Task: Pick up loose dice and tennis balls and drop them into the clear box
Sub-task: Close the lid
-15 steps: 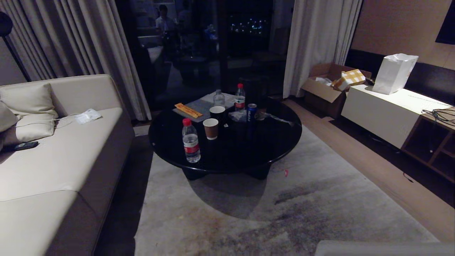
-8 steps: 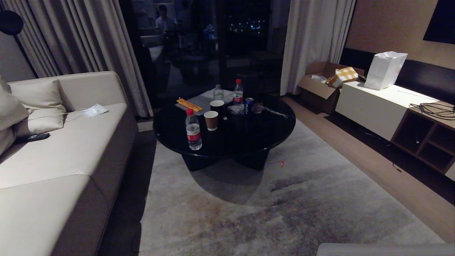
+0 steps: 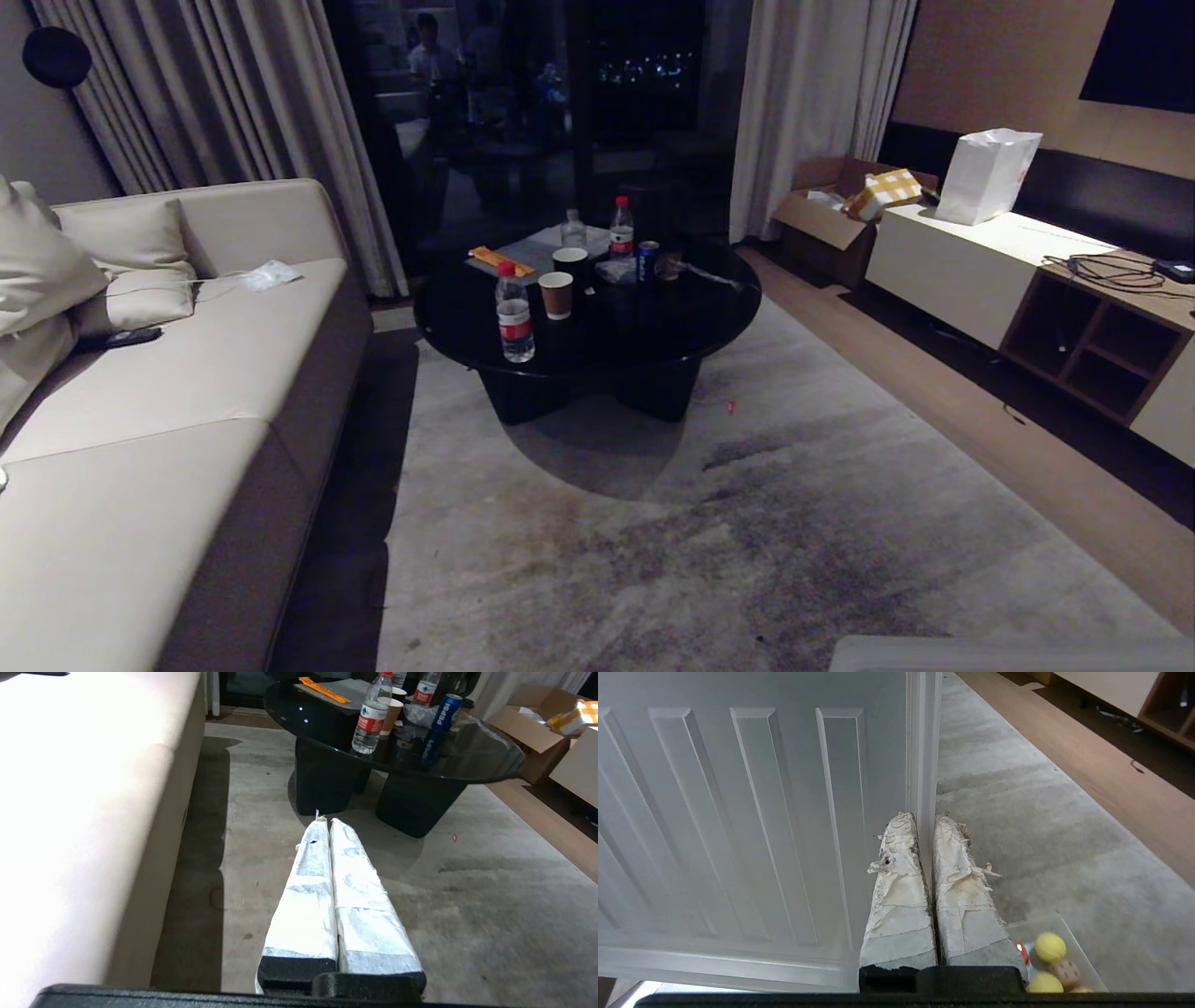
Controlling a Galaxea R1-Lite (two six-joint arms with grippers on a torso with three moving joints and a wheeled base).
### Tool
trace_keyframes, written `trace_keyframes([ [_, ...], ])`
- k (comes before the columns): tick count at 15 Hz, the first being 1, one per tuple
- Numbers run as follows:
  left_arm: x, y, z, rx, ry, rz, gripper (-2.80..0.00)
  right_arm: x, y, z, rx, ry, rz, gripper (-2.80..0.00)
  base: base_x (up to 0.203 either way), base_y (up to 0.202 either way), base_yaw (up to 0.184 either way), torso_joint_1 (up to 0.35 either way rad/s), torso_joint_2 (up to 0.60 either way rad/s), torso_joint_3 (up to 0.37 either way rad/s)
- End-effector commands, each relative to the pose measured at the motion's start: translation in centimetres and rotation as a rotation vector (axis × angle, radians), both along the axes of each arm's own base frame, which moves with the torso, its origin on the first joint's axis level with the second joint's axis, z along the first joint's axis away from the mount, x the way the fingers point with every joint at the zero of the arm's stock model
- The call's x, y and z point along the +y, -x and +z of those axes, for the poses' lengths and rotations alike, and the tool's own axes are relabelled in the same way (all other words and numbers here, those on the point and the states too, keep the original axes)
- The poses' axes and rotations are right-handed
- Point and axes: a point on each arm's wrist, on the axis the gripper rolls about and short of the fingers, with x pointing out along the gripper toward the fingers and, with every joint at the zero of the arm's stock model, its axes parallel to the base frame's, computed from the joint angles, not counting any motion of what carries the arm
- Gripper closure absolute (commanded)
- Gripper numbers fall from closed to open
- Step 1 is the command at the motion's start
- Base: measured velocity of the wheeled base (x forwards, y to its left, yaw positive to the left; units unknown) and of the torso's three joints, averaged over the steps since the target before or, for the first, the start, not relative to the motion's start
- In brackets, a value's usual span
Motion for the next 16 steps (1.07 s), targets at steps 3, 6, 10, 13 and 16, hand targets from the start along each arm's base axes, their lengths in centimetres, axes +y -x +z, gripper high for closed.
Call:
trace_keyframes([
  [3, 0.00, -0.01, -0.04, 0.001, 0.001, 0.001, 0.00, 0.00, -0.01, -0.01, 0.003, 0.000, 0.001, 0.00, -0.183, 0.000, 0.000, 0.002, 0.00, 0.003],
  [6, 0.00, -0.02, -0.04, 0.002, 0.000, 0.001, 0.00, 0.00, -0.01, -0.01, 0.003, 0.000, 0.001, 0.00, -0.184, 0.000, -0.002, 0.003, 0.00, 0.003],
  [10, 0.00, -0.02, -0.03, 0.002, 0.000, 0.001, 0.00, 0.00, -0.01, -0.01, 0.003, 0.000, 0.000, 0.00, -0.059, 0.000, 0.001, 0.000, 0.00, 0.001],
  [13, 0.00, -0.01, -0.04, 0.001, 0.000, 0.001, 0.00, 0.00, -0.01, -0.01, 0.003, 0.000, 0.001, 0.00, 0.000, 0.000, 0.000, 0.000, 0.00, 0.000],
  [16, 0.00, -0.01, -0.04, 0.001, 0.000, 0.001, 0.00, 0.00, -0.01, -0.01, 0.003, 0.000, 0.001, 0.00, 0.003, -0.002, 0.126, 0.002, 0.00, 0.001],
])
